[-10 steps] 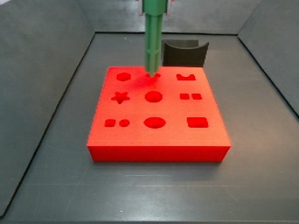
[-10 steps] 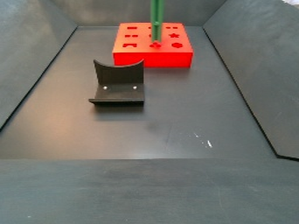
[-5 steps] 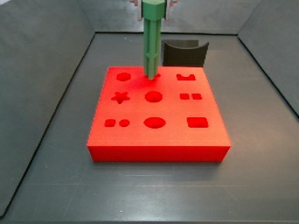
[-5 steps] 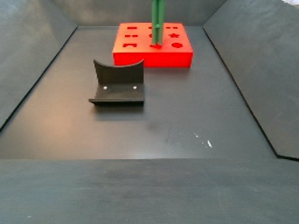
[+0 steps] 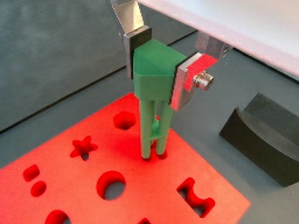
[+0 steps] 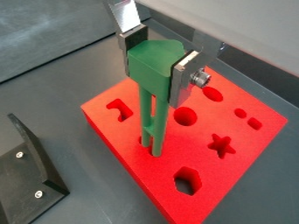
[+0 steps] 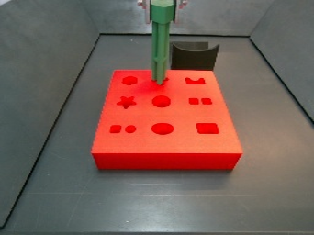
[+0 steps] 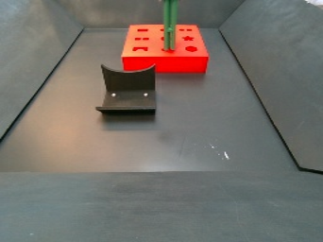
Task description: Insert the 3 prong object.
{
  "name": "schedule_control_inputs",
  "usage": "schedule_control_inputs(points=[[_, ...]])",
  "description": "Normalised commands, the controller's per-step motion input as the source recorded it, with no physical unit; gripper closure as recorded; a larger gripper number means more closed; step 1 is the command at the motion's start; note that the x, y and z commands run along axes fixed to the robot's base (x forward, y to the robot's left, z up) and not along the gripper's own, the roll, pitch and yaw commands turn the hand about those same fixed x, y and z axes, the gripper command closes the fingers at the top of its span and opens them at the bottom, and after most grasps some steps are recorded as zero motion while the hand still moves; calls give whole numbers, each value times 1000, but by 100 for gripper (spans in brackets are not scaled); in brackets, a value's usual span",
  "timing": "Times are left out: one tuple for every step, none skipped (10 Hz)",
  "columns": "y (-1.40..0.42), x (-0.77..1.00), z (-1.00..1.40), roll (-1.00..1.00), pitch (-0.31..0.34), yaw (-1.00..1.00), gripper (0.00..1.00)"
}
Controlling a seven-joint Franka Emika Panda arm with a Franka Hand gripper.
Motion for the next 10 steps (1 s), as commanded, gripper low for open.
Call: schedule_control_inputs(points=[[0, 149, -43, 0, -7, 114, 100], [0, 51, -46, 0, -1, 51, 100], [0, 0, -34, 0, -9, 0, 100], [0, -51, -43, 0, -16, 0, 100], [0, -20, -83, 0, -29, -40, 100], [-26, 0, -91, 0, -39, -154, 100], [-23, 0, -97, 0, -47, -174, 100], [0, 0, -111, 0, -50, -166, 100], [0, 0, -37, 0, -14, -11, 100], [0, 91, 9, 0, 16, 0, 100]])
